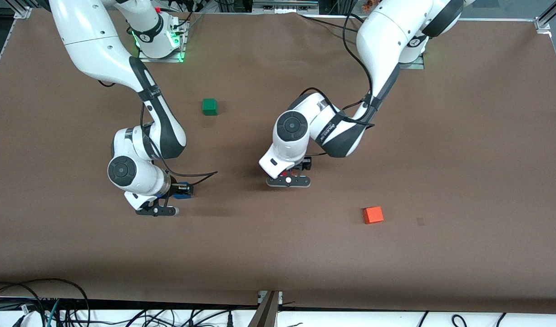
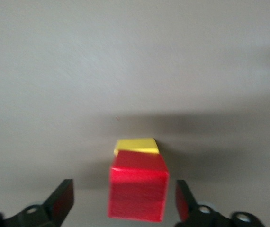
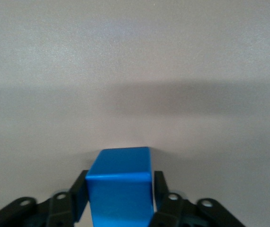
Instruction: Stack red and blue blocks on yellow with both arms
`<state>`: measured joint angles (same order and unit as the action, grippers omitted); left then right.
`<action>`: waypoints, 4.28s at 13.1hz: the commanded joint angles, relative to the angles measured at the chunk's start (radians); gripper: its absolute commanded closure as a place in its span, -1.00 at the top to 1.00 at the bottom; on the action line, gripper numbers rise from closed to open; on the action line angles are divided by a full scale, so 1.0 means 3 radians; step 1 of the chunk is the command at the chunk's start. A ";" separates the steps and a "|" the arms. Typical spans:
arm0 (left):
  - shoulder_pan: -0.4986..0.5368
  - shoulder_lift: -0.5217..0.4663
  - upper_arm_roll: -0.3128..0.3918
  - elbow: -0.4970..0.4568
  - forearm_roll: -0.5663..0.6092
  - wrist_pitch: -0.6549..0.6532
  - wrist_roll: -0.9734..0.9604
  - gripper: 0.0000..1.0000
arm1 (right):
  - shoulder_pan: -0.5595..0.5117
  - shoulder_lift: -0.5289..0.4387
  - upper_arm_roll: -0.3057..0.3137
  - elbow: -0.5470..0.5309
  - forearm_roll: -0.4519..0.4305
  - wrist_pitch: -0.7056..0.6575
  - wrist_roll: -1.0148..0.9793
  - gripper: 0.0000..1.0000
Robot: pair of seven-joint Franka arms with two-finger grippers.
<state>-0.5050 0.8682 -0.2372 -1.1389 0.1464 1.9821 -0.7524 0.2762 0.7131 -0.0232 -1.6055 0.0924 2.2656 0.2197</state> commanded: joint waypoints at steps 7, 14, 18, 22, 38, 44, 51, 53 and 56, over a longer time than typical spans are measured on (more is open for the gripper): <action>0.1038 -0.0792 -0.0007 0.0585 -0.0104 -0.1589 0.1315 1.00 | 0.0234 -0.0071 0.0067 0.0753 0.0040 -0.0872 0.0381 -0.19; 0.1872 -0.1288 0.0034 0.0540 -0.0202 -0.1918 0.1715 1.00 | 0.1210 0.0097 0.0057 0.1516 0.0014 -0.1089 0.1495 -0.17; 0.2179 -0.1947 0.0054 -0.0282 -0.0222 -0.1938 0.2313 1.00 | 0.1538 0.0292 0.0031 0.1685 -0.0067 -0.0931 0.1880 -0.13; 0.2123 -0.2362 0.0259 -0.0912 -0.0616 -0.1842 0.2299 1.00 | 0.1661 0.0405 0.0026 0.1690 -0.0262 -0.0788 0.1927 -0.13; 0.2184 -0.2398 0.0254 -0.1112 -0.0606 -0.1662 0.2334 1.00 | 0.1702 0.0507 0.0026 0.1690 -0.0369 -0.0639 0.2111 0.22; 0.2184 -0.2398 0.0249 -0.1112 -0.0606 -0.1662 0.2334 1.00 | 0.1687 0.0476 0.0011 0.1690 -0.0364 -0.0669 0.2106 1.00; 0.2184 -0.2398 0.0249 -0.1112 -0.0611 -0.1662 0.2334 1.00 | 0.1310 -0.0177 -0.0076 0.1752 -0.0313 -0.1343 0.2111 1.00; 0.2184 -0.2398 0.0249 -0.1112 -0.0611 -0.1662 0.2334 1.00 | 0.1024 -0.0412 -0.0081 0.1726 -0.0130 -0.1573 0.1938 1.00; 0.2184 -0.2393 0.0249 -0.1112 -0.0606 -0.1662 0.2334 1.00 | 0.0594 -0.0597 -0.0086 0.1701 0.0090 -0.2003 0.1356 1.00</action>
<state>0.1460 0.1549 -0.1649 -1.4698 -0.0154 1.4775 -0.0737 0.5155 0.5721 -0.0657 -1.0579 0.0719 1.7140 0.7133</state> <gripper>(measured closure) 0.000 0.000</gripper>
